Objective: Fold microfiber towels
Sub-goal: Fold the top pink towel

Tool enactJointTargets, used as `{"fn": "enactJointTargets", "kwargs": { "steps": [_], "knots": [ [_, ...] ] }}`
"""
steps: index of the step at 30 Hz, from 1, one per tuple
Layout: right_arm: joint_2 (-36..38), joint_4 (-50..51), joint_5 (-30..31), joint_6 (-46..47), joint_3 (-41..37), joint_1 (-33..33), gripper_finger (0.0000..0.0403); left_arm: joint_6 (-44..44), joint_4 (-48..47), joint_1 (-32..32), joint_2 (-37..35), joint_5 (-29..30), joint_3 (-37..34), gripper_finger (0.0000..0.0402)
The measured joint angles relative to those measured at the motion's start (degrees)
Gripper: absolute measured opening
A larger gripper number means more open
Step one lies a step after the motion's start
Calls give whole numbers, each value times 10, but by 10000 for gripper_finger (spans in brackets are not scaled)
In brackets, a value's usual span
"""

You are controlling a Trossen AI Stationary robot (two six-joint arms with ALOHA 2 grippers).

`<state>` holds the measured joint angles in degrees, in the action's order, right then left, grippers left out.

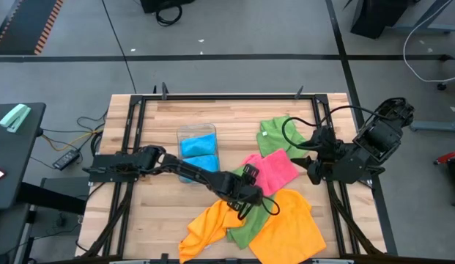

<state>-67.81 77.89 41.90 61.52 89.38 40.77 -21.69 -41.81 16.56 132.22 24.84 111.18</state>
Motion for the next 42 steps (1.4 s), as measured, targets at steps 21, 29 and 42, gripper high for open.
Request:
{"fn": "enactJointTargets", "kwargs": {
  "steps": [21, 29, 42],
  "knots": [
    [0, 1, 1, -2, 0, 0, 264, -7, -18, 0, -4, -11, 8, 10],
    [0, 0, 1, -2, 0, 0, 264, -7, -46, -2, -11, -18, 64, 26],
    [0, 0, 7, 37, 0, 0, 264, -37, 38, -15, -1, -20, 75, 36]
  ]
}}
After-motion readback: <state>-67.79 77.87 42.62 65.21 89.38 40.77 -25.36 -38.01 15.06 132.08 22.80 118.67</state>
